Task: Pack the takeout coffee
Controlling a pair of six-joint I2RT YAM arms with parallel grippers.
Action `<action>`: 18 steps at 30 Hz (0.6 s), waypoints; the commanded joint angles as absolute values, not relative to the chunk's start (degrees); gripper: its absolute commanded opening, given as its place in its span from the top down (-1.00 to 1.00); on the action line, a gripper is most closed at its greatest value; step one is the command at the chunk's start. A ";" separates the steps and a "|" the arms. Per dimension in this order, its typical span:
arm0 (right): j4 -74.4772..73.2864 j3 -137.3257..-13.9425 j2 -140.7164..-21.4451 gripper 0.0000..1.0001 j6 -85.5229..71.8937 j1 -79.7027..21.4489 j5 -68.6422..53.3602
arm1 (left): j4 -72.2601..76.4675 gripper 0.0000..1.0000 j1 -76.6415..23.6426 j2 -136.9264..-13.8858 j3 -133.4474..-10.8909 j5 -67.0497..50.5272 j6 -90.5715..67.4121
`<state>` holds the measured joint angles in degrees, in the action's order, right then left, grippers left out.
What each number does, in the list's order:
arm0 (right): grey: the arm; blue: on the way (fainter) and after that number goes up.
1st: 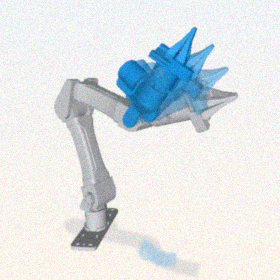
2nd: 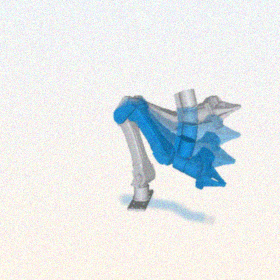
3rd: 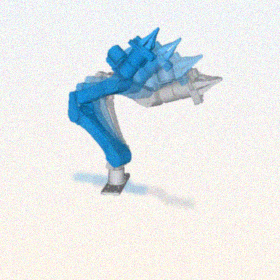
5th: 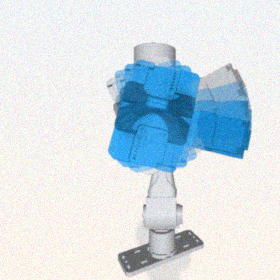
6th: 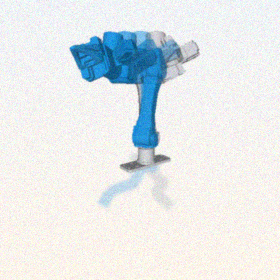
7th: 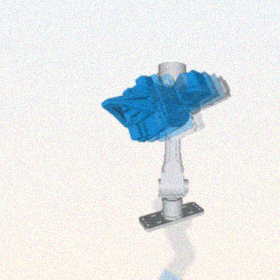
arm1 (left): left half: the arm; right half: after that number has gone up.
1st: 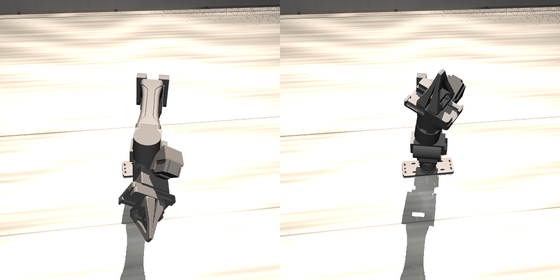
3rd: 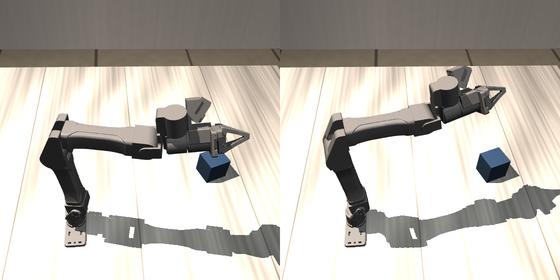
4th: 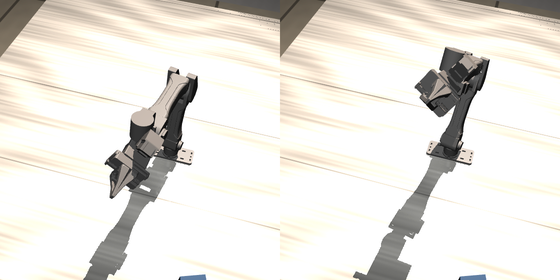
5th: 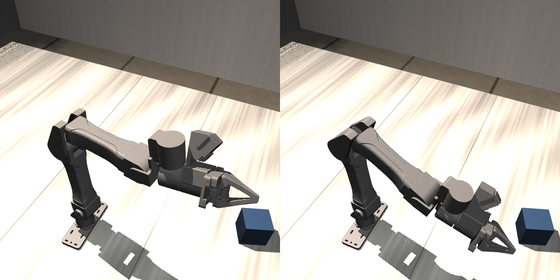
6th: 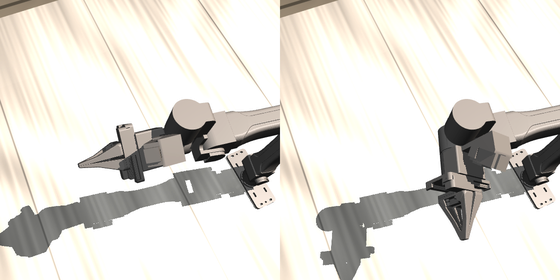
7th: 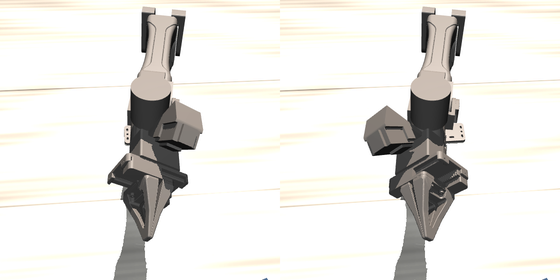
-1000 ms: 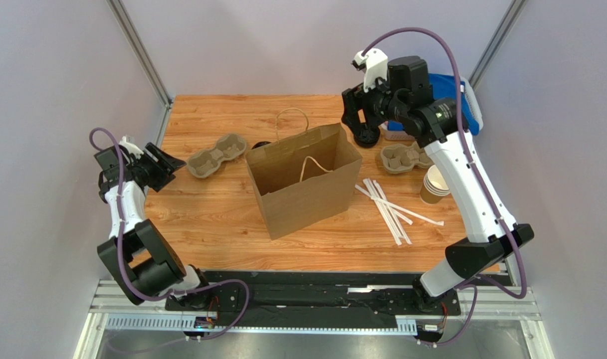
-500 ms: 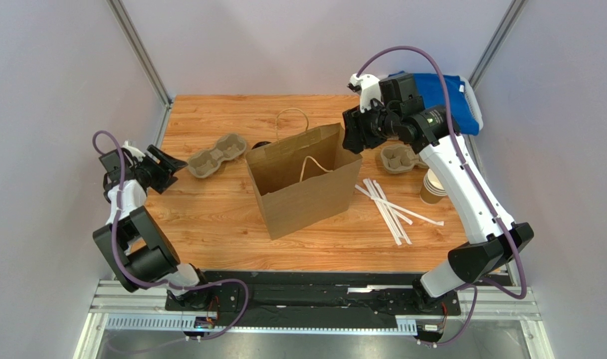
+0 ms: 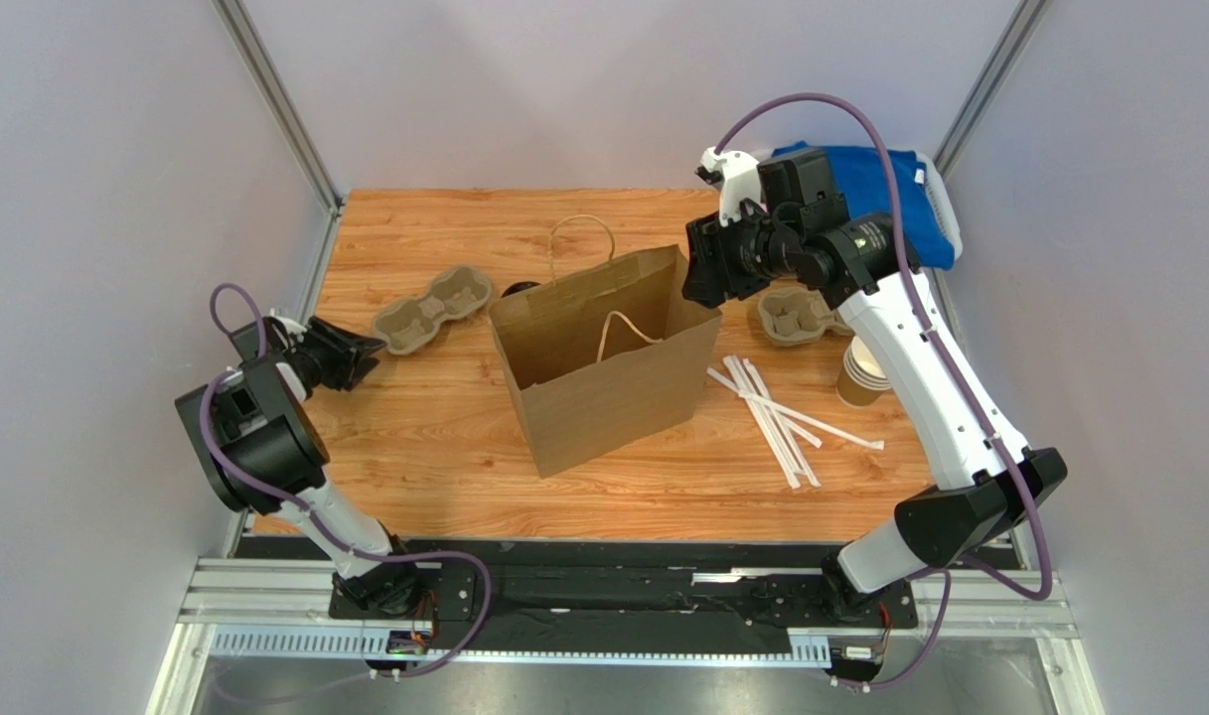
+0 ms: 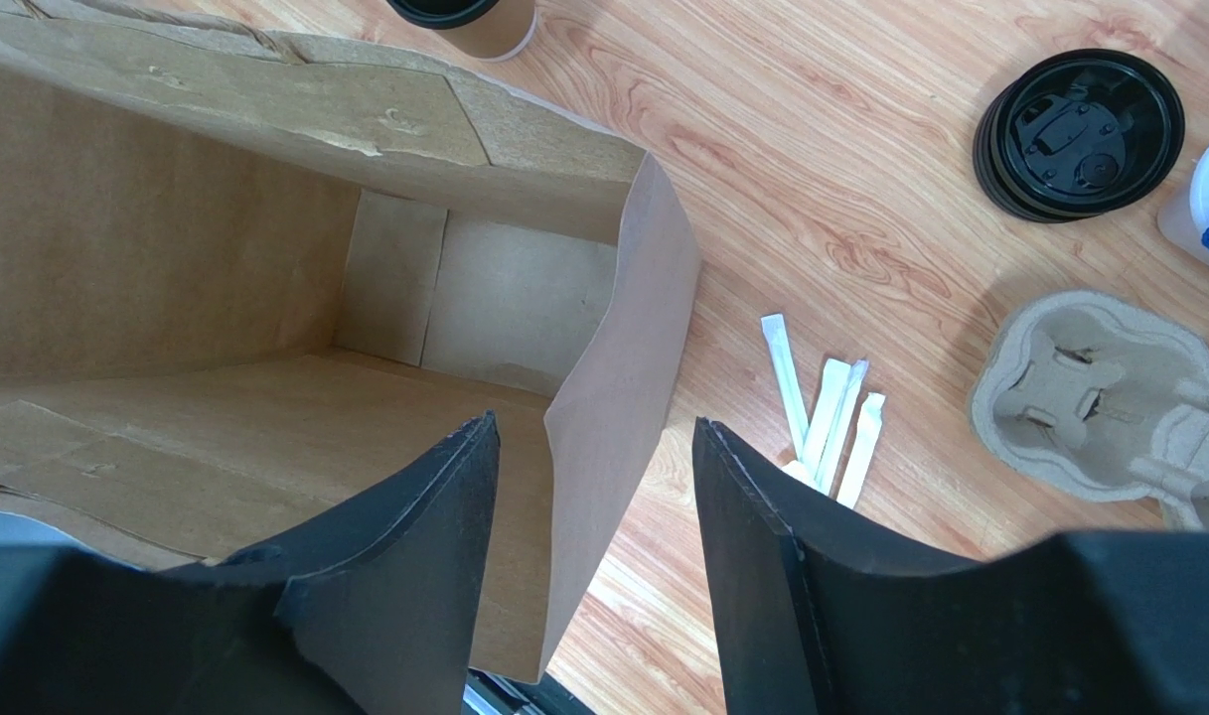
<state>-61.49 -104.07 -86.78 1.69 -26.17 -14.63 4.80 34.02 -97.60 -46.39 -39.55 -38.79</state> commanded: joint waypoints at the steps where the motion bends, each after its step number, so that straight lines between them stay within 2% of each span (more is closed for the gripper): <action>1: -61.17 -105.38 -85.60 -0.09 0.44 -26.28 -14.68 | 15.02 -0.01 32.52 -100.63 -46.49 -41.13 -43.06; 9: -62.31 -107.57 -87.45 -0.08 0.35 -26.28 -14.15 | 22.93 0.13 31.38 -102.04 -44.22 -40.08 -47.37; 17: -62.40 -107.93 -88.15 -0.09 0.53 -26.28 -13.62 | 20.83 0.22 31.03 -99.58 -42.27 -37.97 -48.52; 18: -62.40 -107.93 -88.24 -0.09 0.61 -26.19 -13.71 | 20.40 0.27 30.94 -99.75 -42.88 -37.88 -47.82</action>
<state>-63.02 -105.82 -88.01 1.26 -26.20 -14.22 19.14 31.55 -102.28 -42.54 -39.20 -47.97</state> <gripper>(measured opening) 0.545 0.393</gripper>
